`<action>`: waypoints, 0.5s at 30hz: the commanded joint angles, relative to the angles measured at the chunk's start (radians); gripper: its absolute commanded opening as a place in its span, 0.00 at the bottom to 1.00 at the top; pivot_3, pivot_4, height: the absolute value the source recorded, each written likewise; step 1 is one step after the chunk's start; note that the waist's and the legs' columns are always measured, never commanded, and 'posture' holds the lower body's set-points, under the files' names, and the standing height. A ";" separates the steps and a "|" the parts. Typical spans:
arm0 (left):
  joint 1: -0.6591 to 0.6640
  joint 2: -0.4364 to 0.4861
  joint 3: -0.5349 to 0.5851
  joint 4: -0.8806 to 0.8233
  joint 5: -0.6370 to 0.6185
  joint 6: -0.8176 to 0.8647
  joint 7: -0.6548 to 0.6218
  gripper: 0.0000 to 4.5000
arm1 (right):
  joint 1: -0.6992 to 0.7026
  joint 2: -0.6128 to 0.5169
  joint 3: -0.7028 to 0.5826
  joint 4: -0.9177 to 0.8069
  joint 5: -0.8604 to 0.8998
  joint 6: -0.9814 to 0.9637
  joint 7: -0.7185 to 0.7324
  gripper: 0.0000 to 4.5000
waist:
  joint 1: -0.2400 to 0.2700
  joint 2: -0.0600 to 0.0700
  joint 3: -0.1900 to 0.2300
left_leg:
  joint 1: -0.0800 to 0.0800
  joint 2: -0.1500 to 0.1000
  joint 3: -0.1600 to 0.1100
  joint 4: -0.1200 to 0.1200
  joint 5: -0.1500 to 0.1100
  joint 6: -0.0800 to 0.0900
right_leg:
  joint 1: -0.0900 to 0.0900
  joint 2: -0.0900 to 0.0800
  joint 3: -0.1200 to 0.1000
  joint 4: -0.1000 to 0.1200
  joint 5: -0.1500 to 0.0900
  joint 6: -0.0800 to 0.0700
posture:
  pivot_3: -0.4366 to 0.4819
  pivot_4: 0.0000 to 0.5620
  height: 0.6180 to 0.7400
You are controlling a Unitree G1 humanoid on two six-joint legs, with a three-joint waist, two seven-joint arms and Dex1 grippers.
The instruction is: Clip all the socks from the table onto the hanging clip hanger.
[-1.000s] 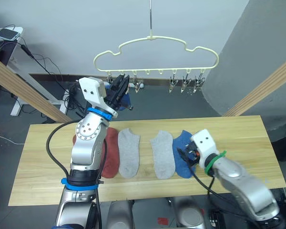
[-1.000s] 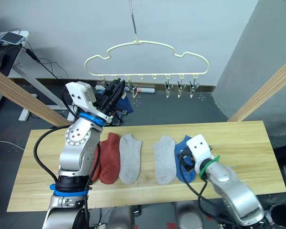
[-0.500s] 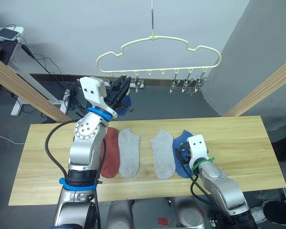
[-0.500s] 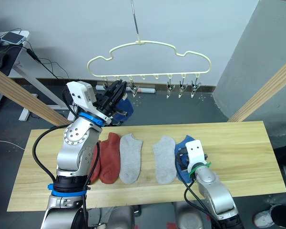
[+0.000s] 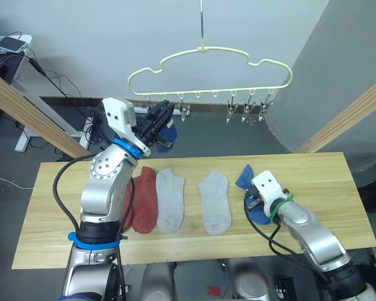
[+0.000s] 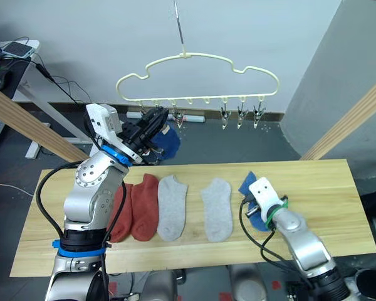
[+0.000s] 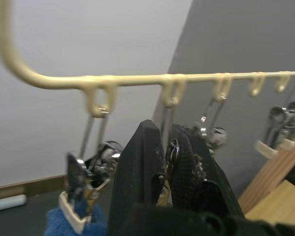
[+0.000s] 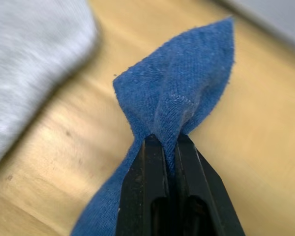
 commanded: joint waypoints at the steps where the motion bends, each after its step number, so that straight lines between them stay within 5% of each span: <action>1: -0.014 0.009 0.015 -0.057 -0.040 0.025 -0.011 0.04 | -0.092 -0.052 0.070 -0.075 -0.028 -0.093 0.152 0.00 | -0.001 0.000 0.000 | 0.000 0.001 -0.001 0.000 0.000 0.000 | 0.000 0.001 0.000 0.000 0.000 0.000 | 0.18 0.69 0.93; 15: -0.023 0.020 0.035 -0.131 -0.142 0.169 -0.006 0.04 | -0.343 0.113 0.161 0.150 -0.192 -0.363 0.200 0.00 | 0.006 0.000 0.000 | -0.001 0.000 -0.001 0.001 0.000 0.000 | 0.001 -0.002 -0.001 -0.001 0.003 -0.005 | 0.18 0.66 0.93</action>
